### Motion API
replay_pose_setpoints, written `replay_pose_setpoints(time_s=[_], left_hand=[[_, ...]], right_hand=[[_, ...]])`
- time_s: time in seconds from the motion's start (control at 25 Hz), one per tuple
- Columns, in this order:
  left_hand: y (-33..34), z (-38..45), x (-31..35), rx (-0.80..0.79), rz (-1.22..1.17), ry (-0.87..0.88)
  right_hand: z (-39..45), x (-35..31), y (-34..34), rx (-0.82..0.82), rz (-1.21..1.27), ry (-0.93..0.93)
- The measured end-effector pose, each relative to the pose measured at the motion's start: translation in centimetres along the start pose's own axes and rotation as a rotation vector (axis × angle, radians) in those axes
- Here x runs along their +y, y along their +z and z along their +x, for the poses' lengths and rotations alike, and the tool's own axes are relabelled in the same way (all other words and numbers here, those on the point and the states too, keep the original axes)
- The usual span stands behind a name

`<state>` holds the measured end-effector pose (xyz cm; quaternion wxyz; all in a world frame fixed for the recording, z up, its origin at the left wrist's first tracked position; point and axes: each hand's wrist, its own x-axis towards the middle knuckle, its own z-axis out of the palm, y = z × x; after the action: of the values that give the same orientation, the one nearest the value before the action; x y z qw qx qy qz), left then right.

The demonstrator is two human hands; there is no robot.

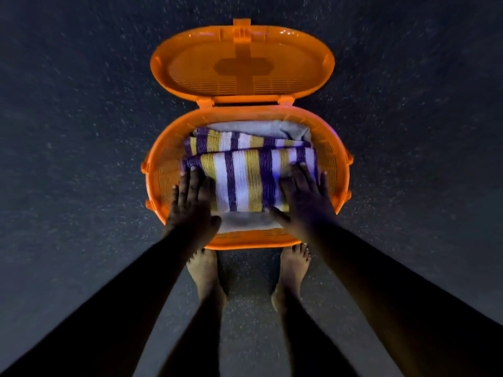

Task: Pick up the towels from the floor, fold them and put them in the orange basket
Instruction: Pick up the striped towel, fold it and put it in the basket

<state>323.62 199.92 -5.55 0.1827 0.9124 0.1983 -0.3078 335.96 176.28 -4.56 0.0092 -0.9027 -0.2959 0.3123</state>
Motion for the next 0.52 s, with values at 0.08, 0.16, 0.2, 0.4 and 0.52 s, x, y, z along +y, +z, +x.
replay_pose_setpoints(time_s=[0.08, 0.16, 0.2, 0.4, 0.52], left_hand=[[-1.6, 0.3, 1.5, 0.076, -0.035, 0.110], [-3.2, 2.0, 3.0, 0.167, -0.016, 0.149], [-3.5, 3.3, 3.2, 0.155, 0.000, 0.143], [2.3, 7.1, 1.7, 0.161, 0.105, 0.154], [5.7, 8.3, 0.7, 0.263, 0.116, 0.188]], right_hand=[[1.2, -1.2, -1.8, 0.038, 0.047, 0.030], [3.2, -1.8, -2.7, 0.033, 0.073, 0.037], [4.1, -1.8, -2.6, 0.007, 0.075, 0.044], [7.5, -0.5, 2.8, 0.010, -0.067, 0.029], [8.7, 0.4, 5.6, 0.036, -0.084, 0.009]])
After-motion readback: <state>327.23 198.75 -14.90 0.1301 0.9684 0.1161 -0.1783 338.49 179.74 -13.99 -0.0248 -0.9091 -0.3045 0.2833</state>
